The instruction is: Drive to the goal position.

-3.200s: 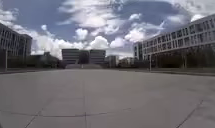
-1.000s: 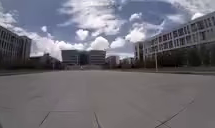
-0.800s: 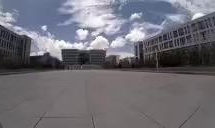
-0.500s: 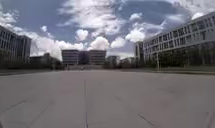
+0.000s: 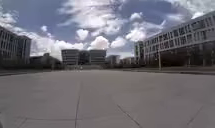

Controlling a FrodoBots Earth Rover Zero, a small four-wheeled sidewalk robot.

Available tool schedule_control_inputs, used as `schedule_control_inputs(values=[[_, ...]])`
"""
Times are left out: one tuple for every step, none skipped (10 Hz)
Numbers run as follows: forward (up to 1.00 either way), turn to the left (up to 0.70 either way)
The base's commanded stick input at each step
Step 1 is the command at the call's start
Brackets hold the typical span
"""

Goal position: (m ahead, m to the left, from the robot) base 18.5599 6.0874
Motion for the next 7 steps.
schedule_control_inputs(values=[[1.00, 0.02], [1.00, 0.02], [1.00, 0.02], [1.00, 0.02], [1.00, 0.02], [1.00, 0.02], [1.00, 0.02]])
